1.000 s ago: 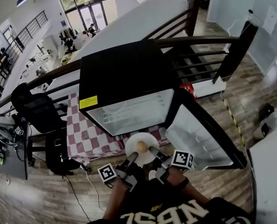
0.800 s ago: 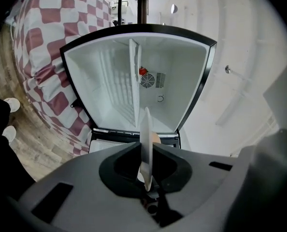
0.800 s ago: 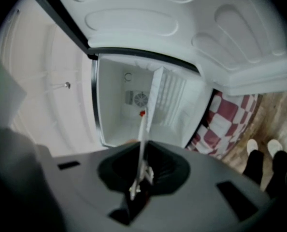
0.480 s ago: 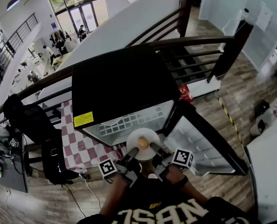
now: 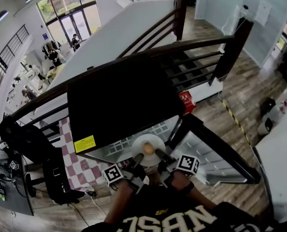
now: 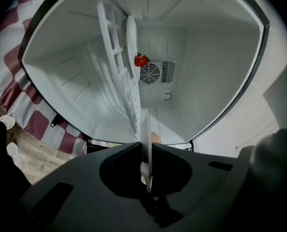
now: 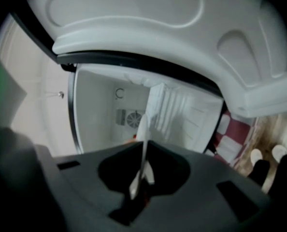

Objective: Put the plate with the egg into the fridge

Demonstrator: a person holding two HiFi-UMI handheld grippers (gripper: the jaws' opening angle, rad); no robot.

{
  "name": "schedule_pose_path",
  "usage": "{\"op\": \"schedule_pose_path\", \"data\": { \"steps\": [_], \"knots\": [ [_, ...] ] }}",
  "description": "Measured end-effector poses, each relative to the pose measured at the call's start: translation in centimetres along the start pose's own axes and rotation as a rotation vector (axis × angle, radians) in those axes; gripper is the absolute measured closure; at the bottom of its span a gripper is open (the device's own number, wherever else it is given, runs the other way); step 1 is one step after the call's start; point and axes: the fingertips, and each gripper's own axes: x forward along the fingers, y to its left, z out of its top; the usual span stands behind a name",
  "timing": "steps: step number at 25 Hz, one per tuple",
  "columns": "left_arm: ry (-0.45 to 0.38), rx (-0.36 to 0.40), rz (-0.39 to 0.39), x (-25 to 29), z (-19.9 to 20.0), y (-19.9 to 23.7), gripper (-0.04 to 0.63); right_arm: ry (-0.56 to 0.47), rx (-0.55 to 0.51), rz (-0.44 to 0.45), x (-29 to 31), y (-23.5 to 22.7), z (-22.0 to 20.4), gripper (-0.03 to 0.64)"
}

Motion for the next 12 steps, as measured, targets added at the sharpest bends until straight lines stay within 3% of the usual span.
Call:
{"op": "schedule_pose_path", "data": {
  "steps": [7, 12],
  "knots": [
    [0.025, -0.011, -0.003, 1.2, 1.5, -0.1, 0.556, -0.026, 0.0, -0.007, 1.3, 0.0, 1.0, 0.577],
    [0.018, 0.022, 0.053, 1.5, 2.4, 1.5, 0.557, -0.062, 0.035, -0.03, 2.4, -1.4, 1.0, 0.575]
  ]
}}
